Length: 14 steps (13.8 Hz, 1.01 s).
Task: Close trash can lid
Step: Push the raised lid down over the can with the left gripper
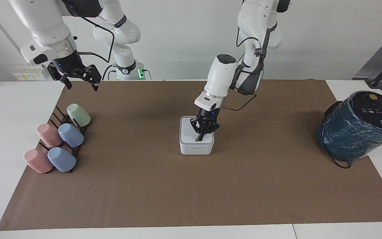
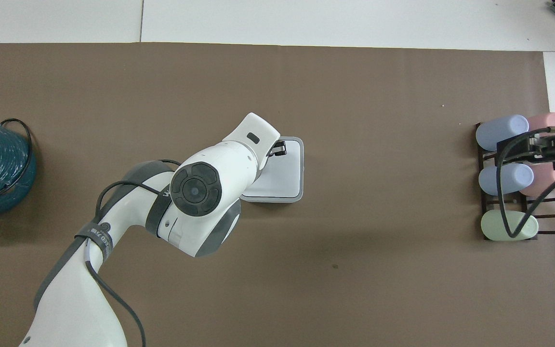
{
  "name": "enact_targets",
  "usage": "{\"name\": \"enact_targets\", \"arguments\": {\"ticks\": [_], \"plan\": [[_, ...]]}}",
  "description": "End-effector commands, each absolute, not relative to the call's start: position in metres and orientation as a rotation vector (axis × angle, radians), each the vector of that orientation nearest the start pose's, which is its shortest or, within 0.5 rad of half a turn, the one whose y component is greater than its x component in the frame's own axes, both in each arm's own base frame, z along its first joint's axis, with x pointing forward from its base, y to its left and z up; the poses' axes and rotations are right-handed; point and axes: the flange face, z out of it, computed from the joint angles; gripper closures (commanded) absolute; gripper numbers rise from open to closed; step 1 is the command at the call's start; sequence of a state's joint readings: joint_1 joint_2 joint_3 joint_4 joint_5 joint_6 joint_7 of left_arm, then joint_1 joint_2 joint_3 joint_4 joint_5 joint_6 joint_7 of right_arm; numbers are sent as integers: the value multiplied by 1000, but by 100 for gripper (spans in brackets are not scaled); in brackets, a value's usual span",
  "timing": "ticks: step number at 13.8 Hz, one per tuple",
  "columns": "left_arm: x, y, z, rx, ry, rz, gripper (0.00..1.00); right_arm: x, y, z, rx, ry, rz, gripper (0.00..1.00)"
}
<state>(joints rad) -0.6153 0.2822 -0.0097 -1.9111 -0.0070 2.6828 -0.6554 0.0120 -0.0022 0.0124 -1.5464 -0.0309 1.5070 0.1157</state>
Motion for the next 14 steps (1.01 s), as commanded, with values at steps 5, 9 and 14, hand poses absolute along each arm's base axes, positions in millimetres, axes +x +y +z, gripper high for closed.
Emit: {"name": "enact_targets", "arguments": {"ticks": [5, 9, 14], "plan": [[516, -390, 416, -3356, -99, -498, 91, 542, 8, 634, -3158, 162, 66, 0], [516, -350, 452, -3302, -153, -381, 60, 542, 8, 634, -3158, 162, 66, 0], [524, -270, 476, -3220, 23, -248, 0, 542, 8, 634, -3158, 162, 68, 0]]}}
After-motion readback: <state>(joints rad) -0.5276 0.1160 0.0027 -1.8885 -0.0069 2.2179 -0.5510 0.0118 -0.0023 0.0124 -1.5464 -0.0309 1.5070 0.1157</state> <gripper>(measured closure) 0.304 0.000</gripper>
